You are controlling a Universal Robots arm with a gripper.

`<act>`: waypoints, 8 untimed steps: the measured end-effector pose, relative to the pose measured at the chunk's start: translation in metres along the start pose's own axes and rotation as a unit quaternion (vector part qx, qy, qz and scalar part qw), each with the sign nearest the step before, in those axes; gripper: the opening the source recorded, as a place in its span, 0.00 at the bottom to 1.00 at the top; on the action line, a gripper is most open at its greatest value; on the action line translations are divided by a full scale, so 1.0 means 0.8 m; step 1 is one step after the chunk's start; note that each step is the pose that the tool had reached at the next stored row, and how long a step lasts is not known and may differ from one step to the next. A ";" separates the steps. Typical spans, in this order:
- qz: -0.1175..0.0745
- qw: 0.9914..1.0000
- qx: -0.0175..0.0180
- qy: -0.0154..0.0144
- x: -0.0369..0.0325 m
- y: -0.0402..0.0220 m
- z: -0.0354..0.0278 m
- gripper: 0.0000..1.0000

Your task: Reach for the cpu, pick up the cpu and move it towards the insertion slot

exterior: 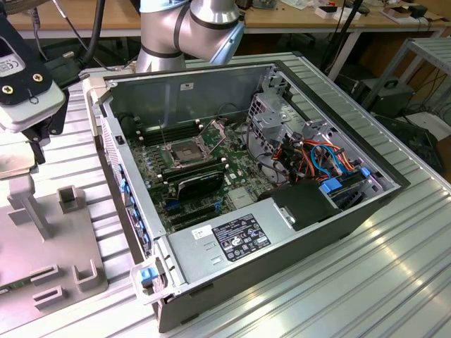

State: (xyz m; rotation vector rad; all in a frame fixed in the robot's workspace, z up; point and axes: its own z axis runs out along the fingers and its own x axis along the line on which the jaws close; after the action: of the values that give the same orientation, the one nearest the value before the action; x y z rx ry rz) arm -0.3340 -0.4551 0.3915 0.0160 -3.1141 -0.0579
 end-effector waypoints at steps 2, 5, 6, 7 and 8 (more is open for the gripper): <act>0.000 1.000 0.000 0.000 -0.0006 0.0000 -0.0002 0.55; 0.000 1.000 0.000 0.000 -0.0033 0.0000 -0.0001 0.55; 0.000 1.000 0.000 0.000 -0.0044 0.0000 -0.0002 0.55; 0.000 1.000 0.000 0.000 -0.0064 0.0000 -0.0002 0.55; 0.000 1.000 0.000 0.000 -0.0083 0.0000 -0.0003 0.55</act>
State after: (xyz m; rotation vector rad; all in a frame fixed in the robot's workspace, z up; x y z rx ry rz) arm -0.3274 -0.4550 0.3916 0.0159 -3.1140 -0.0578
